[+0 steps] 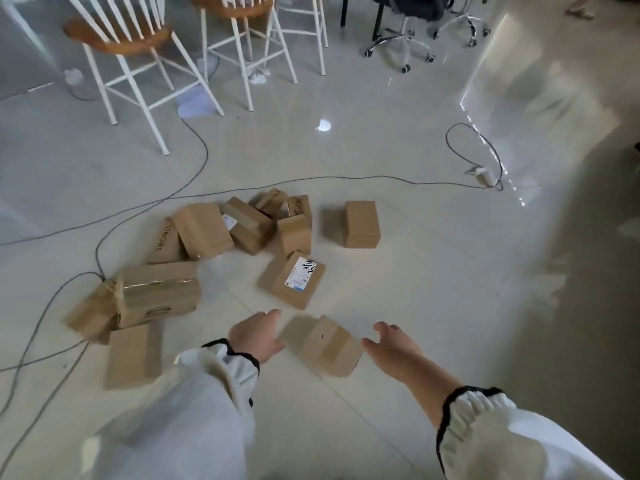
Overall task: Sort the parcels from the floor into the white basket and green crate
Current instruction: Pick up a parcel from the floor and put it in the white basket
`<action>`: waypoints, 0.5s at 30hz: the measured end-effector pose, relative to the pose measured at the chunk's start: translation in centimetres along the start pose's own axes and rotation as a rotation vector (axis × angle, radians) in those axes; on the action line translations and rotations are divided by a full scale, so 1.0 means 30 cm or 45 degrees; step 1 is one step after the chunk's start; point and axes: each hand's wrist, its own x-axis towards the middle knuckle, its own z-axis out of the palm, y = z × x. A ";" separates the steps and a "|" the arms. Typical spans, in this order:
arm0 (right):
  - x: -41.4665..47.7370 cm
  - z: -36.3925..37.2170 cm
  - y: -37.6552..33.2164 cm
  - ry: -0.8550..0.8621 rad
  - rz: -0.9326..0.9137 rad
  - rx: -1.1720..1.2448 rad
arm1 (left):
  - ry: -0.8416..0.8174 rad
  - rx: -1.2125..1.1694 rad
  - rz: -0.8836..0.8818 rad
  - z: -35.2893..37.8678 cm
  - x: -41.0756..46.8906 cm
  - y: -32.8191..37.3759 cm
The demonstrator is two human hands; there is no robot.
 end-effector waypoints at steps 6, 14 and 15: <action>0.529 0.437 0.269 0.019 0.121 0.177 | -0.026 -0.096 0.065 0.513 0.498 -0.005; 0.948 0.871 0.441 0.049 0.300 0.530 | 0.003 -0.323 0.075 0.957 0.935 0.003; 0.970 0.888 0.443 0.052 0.329 0.632 | 0.005 -0.355 0.088 0.989 0.964 0.009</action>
